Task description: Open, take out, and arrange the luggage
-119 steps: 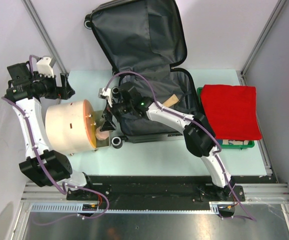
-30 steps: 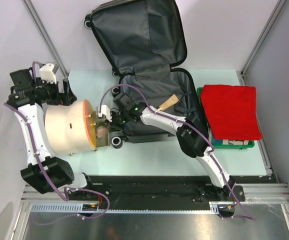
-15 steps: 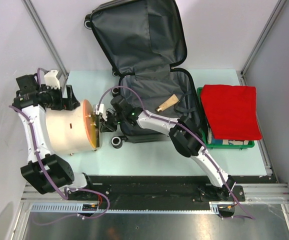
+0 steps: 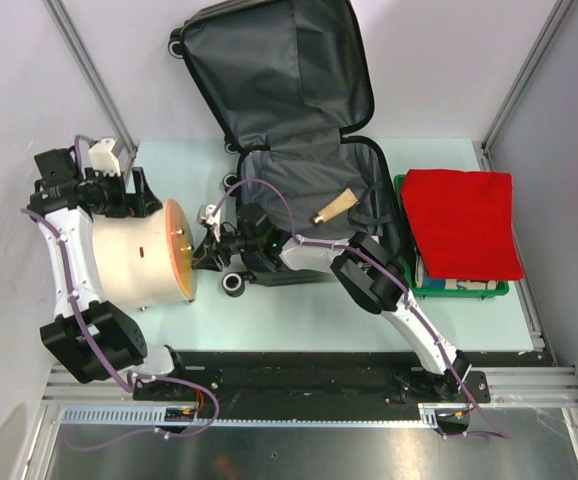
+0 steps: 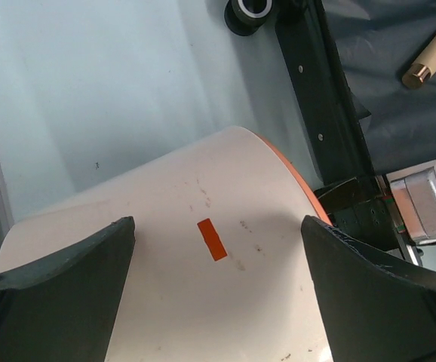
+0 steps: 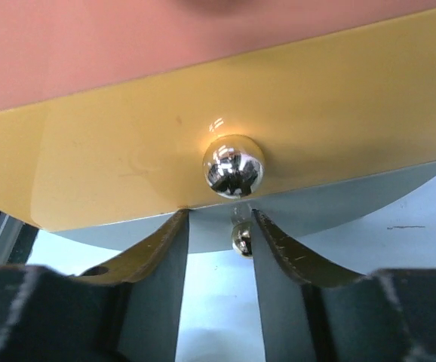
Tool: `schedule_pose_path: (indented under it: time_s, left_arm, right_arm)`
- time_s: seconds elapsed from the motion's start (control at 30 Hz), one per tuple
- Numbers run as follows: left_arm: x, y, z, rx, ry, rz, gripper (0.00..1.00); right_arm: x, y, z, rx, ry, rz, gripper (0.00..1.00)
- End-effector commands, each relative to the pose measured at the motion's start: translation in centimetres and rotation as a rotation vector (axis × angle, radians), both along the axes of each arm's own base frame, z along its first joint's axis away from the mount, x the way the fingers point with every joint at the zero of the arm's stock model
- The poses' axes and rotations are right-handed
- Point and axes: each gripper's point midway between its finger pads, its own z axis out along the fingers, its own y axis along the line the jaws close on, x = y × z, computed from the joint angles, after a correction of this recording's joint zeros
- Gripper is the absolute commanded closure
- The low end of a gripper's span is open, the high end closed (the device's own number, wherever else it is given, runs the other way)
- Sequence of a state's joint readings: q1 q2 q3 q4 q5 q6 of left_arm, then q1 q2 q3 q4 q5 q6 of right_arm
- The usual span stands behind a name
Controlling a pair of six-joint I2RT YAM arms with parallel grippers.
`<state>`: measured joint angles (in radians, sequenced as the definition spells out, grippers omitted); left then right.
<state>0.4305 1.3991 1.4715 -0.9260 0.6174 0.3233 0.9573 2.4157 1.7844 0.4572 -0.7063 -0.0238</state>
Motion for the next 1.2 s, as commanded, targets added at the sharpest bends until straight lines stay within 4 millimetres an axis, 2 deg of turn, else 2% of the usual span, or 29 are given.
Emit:
schedule_pose_path:
  time_s: [0.0,0.07,0.13,0.23,0.3,0.33,0.4,0.67,0.8,1.0,1.17]
  left_arm:
    - [-1.2,-0.7,-2.1,-0.057,0.100,0.007,0.04]
    - [-1.2,-0.8,-2.1,-0.063,0.099,0.001,0.04]
    - [-1.1,-0.8,-2.1,-0.062,0.098,0.000,0.05]
    - [-1.1,-0.8,-2.2,-0.062,0.101,-0.001,0.05]
    - [-1.1,-0.9,-2.0,-0.067,0.095,-0.004,0.05]
    - [-1.1,-1.0,-1.9,-0.071,0.094,-0.006,0.05]
    - [-1.0,-1.0,-1.8,-0.074,0.091,-0.006,0.05]
    - [-1.1,-1.0,-1.8,-0.070,0.092,-0.001,0.05]
    - [-1.0,-0.8,-1.8,-0.061,0.092,0.001,0.05]
    - [-0.8,-0.8,-1.9,-0.063,0.094,-0.003,0.05]
    - [-0.7,-0.8,-2.0,-0.071,0.098,-0.006,0.05]
  right_arm:
    - [0.4,-0.9,6.8,0.190,-0.069,0.009,0.53]
    - [1.5,-1.9,7.7,0.199,-0.086,0.000,0.45]
    - [2.1,-2.6,8.2,0.207,-0.098,0.016,0.41]
    - [2.3,-2.5,8.9,0.221,-0.117,0.032,0.37]
    - [2.3,-2.2,8.5,0.221,-0.104,0.046,0.37]
    - [2.2,-1.8,9.2,0.233,-0.102,0.051,0.37]
    - [1.8,-1.3,8.4,0.221,-0.078,0.065,0.37]
    - [0.6,0.3,8.2,0.234,-0.050,0.122,0.38]
    - [0.1,0.9,7.3,0.216,-0.032,0.141,0.38]
    - [0.5,0.8,5.2,0.172,-0.017,0.142,0.39]
    - [1.4,0.2,4.4,0.151,-0.008,0.130,0.48]
